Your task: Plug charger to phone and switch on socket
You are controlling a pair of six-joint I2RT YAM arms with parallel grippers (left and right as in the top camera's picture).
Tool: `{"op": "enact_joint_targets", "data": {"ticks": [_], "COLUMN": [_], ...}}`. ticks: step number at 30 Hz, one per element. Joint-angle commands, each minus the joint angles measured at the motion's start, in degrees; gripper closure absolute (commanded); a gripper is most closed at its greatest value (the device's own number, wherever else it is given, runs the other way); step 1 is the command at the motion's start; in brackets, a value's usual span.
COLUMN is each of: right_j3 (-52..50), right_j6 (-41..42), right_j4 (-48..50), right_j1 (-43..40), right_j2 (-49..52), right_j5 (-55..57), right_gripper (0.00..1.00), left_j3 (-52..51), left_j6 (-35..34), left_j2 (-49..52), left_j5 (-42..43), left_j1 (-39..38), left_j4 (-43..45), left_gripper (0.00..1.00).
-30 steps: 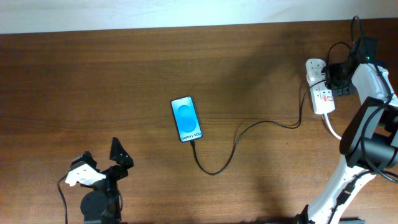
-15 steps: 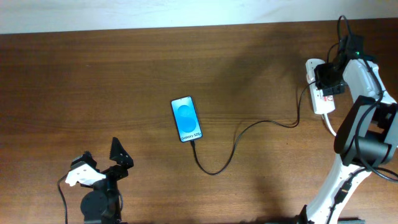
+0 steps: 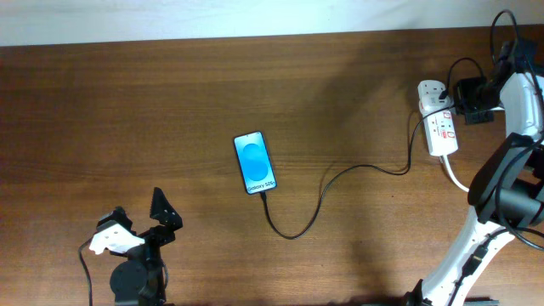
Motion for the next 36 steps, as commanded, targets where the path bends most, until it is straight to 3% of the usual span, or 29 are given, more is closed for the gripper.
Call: {"op": "enact_joint_targets", "data": {"ticks": [1,12,24,28,33,36], "right_j3": [0.8,0.0,0.0,0.0,0.7,6.8], "right_j6": [-0.7,-2.6,-1.9,-1.9,-4.0,-5.8], "right_j4": [-0.7,-2.5,2.1,2.5,-0.1,-11.7], "right_j1": [0.3,0.7,1.5,2.8,3.9,1.6], "right_j2": [1.2,1.3,3.2,7.4,8.2,5.5], "right_j5": [0.2,3.1,3.1,3.1,2.5,5.3], "right_gripper": [0.96,0.96,0.96,0.96,0.96,0.96], "left_j3": [-0.6,-0.6,-0.6,-0.6,-0.6,-0.6], "left_j6": [-0.5,-0.5,-0.5,-0.5,-0.5,-0.5], "left_j2": [-0.2,-0.2,-0.2,-0.2,-0.2,-0.2], "left_j5": [0.0,0.0,0.0,0.0,0.0,0.0], "left_j1": [-0.2,-0.2,-0.2,-0.2,-0.2,-0.2], "left_j4": [0.2,0.2,0.2,0.2,0.2,0.2], "left_gripper": [0.01,0.01,0.01,0.01,0.01,0.01]}}
